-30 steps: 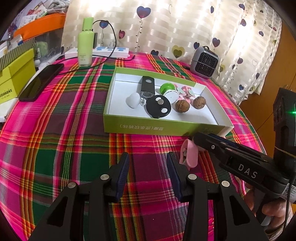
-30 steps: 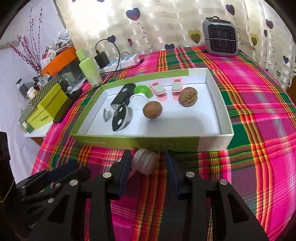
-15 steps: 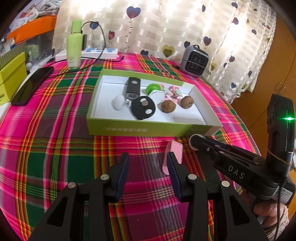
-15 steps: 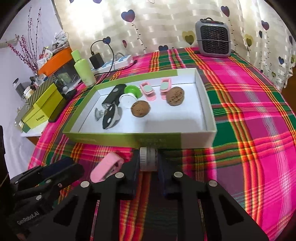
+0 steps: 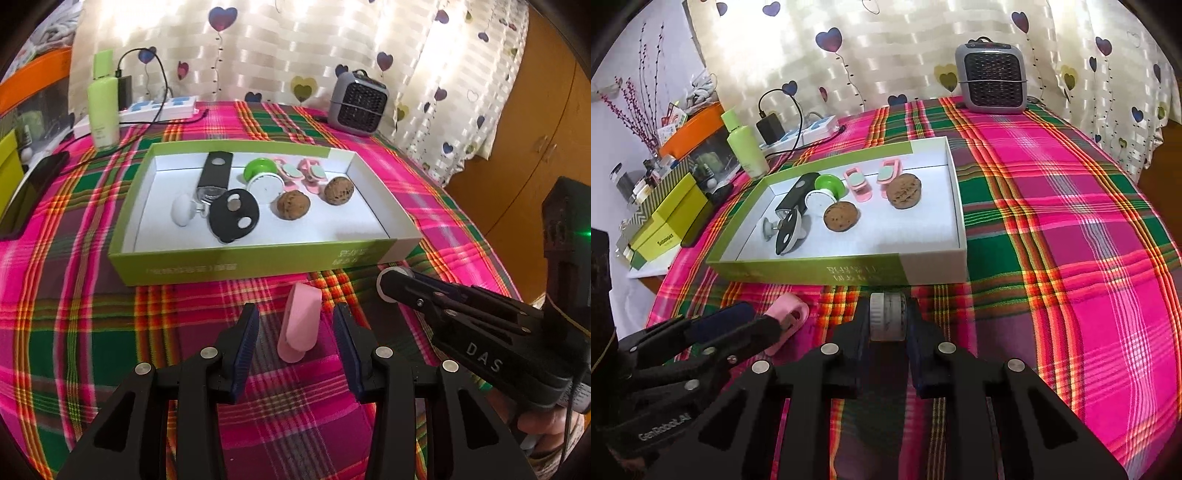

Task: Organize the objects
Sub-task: 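Grasp the pink piece with the left gripper while the right grasps the white cap, then lift the pink piece and white cap toward the box with both grippers, then carry the pink piece and white cap over the box interior, then lower the pink piece and white cap into the box and open both grippers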

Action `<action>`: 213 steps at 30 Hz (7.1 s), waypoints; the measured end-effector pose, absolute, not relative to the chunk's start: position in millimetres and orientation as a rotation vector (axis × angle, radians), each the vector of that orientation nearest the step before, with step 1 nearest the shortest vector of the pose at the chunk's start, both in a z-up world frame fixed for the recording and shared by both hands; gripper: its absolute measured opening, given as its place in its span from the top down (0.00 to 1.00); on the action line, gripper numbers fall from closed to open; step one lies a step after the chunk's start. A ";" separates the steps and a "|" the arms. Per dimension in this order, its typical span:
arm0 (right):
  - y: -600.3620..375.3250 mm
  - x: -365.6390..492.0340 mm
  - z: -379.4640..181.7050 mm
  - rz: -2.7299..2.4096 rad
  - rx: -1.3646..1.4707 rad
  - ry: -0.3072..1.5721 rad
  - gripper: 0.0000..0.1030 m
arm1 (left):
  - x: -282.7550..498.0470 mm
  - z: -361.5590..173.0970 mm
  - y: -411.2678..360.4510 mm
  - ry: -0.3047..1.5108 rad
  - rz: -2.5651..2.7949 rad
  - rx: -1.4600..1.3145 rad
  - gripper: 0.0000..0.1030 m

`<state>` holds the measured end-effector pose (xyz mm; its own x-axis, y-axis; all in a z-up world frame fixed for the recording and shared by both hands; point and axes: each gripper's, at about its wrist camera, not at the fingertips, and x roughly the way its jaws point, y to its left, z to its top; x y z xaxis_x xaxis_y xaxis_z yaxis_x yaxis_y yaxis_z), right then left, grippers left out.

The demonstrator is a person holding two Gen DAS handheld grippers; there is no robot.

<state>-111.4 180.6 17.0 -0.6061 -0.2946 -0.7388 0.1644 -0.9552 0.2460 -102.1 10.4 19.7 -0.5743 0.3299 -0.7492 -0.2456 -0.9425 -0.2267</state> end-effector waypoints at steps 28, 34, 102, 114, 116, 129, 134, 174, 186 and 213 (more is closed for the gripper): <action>187.0 -111.9 14.1 -2.585 1.249 -0.233 0.81 | -114.7 6.8 22.8 -0.048 2.585 -1.260 0.74; 186.7 -112.3 14.5 -2.584 1.251 -0.232 0.81 | -115.4 6.5 20.7 -0.048 2.592 -1.262 0.84; 177.7 -141.8 56.5 -2.620 1.085 -0.118 0.81 | -147.6 51.1 17.4 -0.086 2.649 -1.139 0.85; 174.9 -170.2 43.6 -2.590 1.115 -0.087 0.81 | -171.8 37.9 26.7 -0.092 2.633 -1.182 0.85; 175.1 -173.4 39.9 -2.583 1.128 -0.084 0.81 | -174.1 35.2 29.2 -0.082 2.630 -1.187 0.85; 173.5 -189.6 23.4 -2.549 1.192 -0.070 0.81 | -188.8 20.9 30.0 -0.098 2.619 -1.257 0.85; 173.4 -192.5 20.9 -2.547 1.196 -0.066 0.81 | -190.9 18.6 30.6 -0.093 2.619 -1.262 0.85; 169.6 -196.7 19.4 -2.554 1.191 -0.012 0.76 | -197.5 11.7 27.2 -0.124 2.610 -1.300 0.70; 169.7 -194.7 22.2 -2.575 1.182 0.005 0.71 | -194.4 13.8 24.6 -0.120 2.623 -1.294 0.62; 176.4 -164.3 36.8 -2.612 1.125 -0.043 0.62 | -159.7 33.6 18.2 -0.112 2.690 -1.199 0.61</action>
